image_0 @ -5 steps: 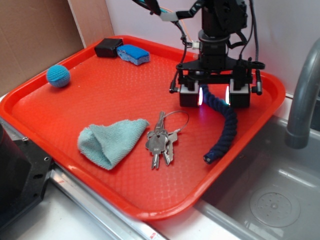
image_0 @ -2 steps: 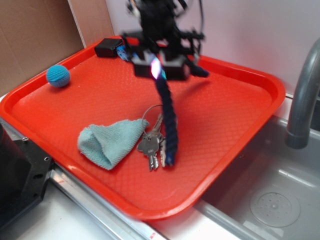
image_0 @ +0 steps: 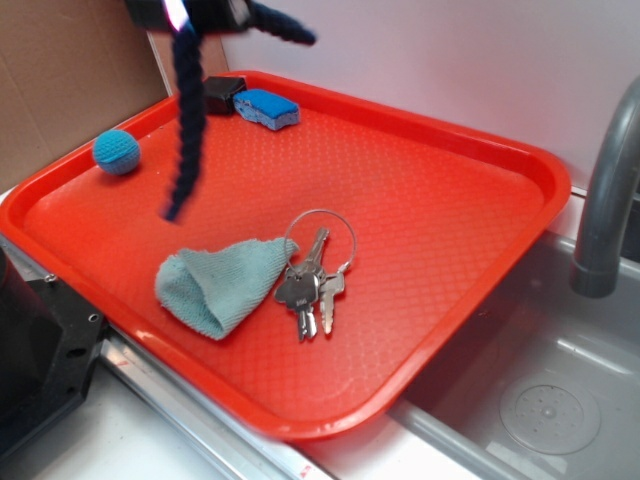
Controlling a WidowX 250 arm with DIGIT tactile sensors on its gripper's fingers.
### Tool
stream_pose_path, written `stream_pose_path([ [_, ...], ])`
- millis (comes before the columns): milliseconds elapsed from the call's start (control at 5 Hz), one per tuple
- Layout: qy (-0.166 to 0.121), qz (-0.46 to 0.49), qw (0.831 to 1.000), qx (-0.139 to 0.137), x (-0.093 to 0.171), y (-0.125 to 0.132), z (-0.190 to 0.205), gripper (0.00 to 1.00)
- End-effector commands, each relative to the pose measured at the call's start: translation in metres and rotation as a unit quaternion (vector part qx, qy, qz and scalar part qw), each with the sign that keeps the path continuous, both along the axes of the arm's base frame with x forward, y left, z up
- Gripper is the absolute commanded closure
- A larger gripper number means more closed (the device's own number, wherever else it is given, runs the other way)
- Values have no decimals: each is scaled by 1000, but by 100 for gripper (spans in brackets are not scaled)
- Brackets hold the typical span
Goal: Grab the blue rope.
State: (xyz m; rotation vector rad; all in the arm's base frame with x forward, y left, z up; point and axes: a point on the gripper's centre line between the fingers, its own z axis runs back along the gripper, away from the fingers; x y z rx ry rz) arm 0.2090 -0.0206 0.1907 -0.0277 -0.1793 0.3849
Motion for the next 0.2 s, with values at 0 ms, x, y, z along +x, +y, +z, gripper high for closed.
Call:
stream_pose_path([
  [0,-36,45,998,-30,-18,34,25,100],
])
